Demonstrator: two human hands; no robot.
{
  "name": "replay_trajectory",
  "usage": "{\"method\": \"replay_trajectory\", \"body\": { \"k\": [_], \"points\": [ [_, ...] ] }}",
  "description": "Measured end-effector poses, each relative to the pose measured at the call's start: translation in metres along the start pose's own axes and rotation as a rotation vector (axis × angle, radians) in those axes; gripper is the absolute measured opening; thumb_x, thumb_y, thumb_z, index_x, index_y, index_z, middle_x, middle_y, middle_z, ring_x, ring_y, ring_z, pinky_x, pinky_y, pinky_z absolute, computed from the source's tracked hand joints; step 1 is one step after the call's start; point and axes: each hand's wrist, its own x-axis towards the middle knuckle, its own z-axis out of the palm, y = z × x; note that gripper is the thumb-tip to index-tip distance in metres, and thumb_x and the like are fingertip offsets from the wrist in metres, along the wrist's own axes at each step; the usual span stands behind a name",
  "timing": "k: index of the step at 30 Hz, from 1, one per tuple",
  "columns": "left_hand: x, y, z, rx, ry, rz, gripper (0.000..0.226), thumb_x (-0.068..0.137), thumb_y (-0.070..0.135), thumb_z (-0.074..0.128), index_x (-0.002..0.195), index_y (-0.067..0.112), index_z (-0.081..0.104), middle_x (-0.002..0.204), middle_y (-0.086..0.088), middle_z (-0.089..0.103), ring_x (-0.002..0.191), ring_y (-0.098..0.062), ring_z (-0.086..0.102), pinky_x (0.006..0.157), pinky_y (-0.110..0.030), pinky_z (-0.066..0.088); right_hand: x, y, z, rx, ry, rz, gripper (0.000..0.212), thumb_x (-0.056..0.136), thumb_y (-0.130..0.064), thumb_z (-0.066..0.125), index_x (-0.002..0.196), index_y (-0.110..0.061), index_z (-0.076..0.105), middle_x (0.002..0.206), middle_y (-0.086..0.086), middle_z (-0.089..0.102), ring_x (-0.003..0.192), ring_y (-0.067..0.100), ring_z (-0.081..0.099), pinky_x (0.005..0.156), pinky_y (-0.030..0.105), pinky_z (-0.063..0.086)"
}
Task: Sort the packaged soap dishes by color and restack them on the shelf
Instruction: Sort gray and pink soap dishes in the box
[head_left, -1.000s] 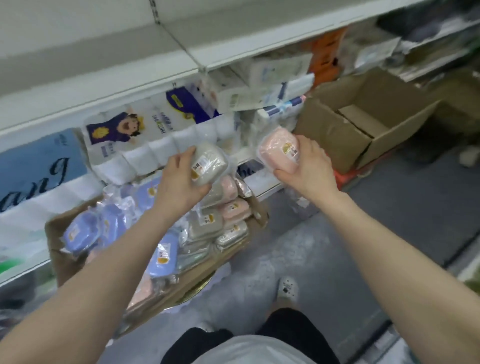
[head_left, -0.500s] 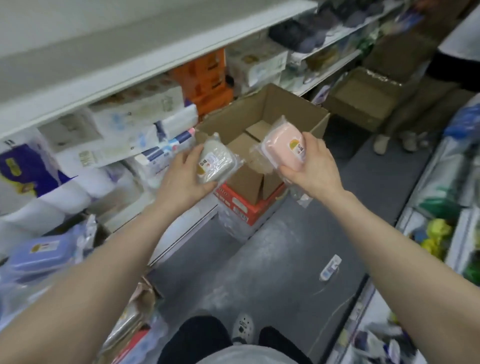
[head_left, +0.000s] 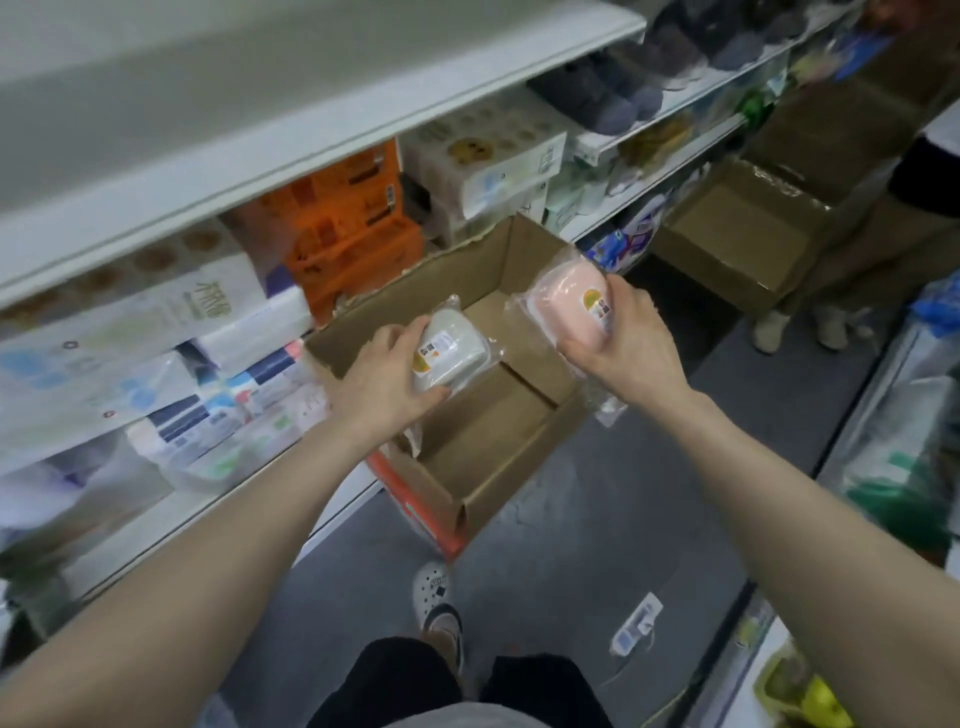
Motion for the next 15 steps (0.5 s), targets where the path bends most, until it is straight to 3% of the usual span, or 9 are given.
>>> {"method": "replay_trajectory", "body": {
  "k": [9,15],
  "points": [
    [0.071,-0.007,0.048,-0.022,-0.075,-0.173,0.090,0.078,0.048,0.071,0.150,0.026,0.022,0.136,-0.006,0.041,0.119,-0.025,0.046,0.101,-0.037,0.041,0.140,0.039,0.053,-0.038,-0.255,-0.116,0.091,0.076,-0.045,0.075,0.144,-0.009,0.028,0.130,0.021,0.041,0.112,0.041,0.050,0.093,0.048,0.046],
    [0.081,-0.007,0.087,-0.070,-0.052,-0.435,0.089,0.075,0.038,0.078,0.149,0.020,0.032,0.136,-0.011,0.045,0.121,-0.030,0.047,0.105,-0.043,0.040,0.222,0.058,0.138,-0.250,-0.568,-0.360,0.089,0.073,-0.040,0.078,0.143,-0.008,0.032,0.128,0.019,0.042,0.111,0.041,0.050,0.091,0.042,0.042]
  ]
}}
